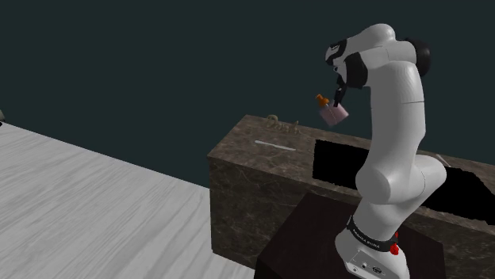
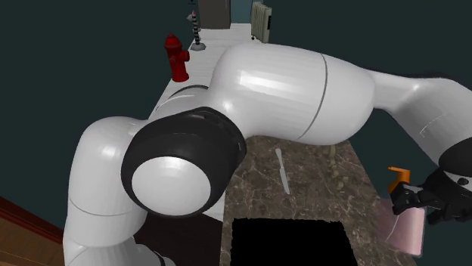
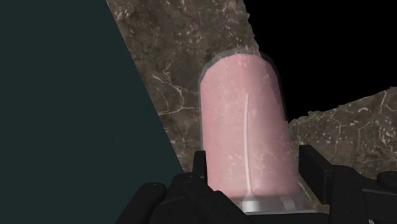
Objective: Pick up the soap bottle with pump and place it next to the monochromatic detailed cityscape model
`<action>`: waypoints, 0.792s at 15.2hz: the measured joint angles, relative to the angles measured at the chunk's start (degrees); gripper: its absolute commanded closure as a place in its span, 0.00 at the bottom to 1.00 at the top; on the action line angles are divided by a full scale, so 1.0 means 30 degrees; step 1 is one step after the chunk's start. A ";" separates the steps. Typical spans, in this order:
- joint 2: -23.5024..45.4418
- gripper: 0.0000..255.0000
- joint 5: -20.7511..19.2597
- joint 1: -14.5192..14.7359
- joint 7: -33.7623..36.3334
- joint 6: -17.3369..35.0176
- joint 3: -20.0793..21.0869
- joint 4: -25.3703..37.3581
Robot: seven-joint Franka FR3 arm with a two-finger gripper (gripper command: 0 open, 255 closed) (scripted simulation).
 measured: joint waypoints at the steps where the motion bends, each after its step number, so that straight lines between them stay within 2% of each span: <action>1: 0.0039 1.00 0.0032 0.0039 -0.0007 0.0235 0.0024 -0.0206; 12: 0.0648 1.00 0.0543 0.0152 -0.0384 0.2700 0.0334 -0.2213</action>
